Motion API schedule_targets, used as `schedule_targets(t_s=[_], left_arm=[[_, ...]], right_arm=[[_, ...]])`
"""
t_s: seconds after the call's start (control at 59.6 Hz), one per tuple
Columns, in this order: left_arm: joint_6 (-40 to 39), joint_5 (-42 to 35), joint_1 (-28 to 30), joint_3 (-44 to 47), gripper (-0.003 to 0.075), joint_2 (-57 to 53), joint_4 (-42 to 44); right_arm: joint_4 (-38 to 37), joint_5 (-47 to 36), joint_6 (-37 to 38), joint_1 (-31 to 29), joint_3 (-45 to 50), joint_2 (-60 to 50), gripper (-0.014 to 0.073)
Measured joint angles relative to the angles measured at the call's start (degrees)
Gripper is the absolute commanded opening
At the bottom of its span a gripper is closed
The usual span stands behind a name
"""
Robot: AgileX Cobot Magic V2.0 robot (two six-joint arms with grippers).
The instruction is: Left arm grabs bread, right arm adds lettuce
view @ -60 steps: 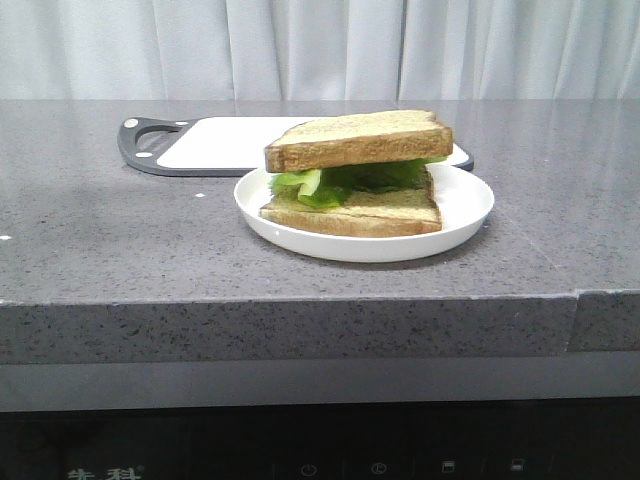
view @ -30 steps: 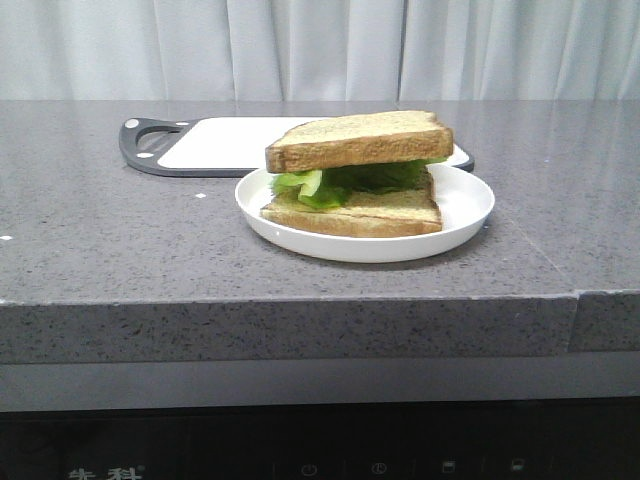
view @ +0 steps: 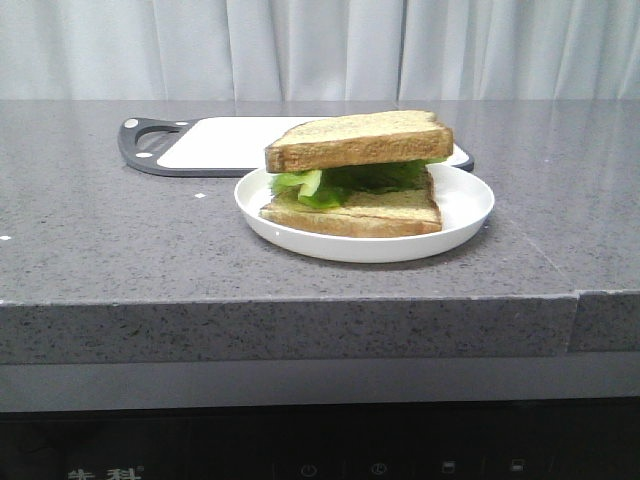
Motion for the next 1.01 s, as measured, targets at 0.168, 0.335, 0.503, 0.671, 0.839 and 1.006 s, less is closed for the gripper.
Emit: schedule_targets(t_s=[0.168, 0.335, 0.503, 0.671, 0.839, 1.006], left_arm=[[0.00, 0.00, 0.00, 0.28, -0.0021, 0.00, 0.00], [-1.32, 0.00, 0.00, 0.28, -0.0021, 0.00, 4.88], [-23.30, 0.00, 0.86, 0.28, -0.0021, -2.21, 26.12], [-31.28, -0.12, 4.18, 1.67, -0.0021, -6.64, 34.46], [-32.14, -1.63, 8.55, 8.50, -0.0021, -8.90, 35.14], [-32.49, -7.43, 8.81, 15.72, -0.0021, -8.90, 35.14]], right_arm=[[0.00, 0.00, 0.00, 0.00, 0.00, 0.00, -0.0060], [0.00, 0.00, 0.00, 0.00, 0.00, 0.00, -0.0060], [0.00, 0.00, 0.00, 0.00, 0.00, 0.00, -0.0060], [0.04, 0.00, 0.00, 0.00, 0.00, 0.00, -0.0060], [0.13, 0.00, 0.00, 0.00, 0.00, 0.00, -0.0060], [0.13, 0.00, 0.00, 0.00, 0.00, -0.10, -0.0060]])
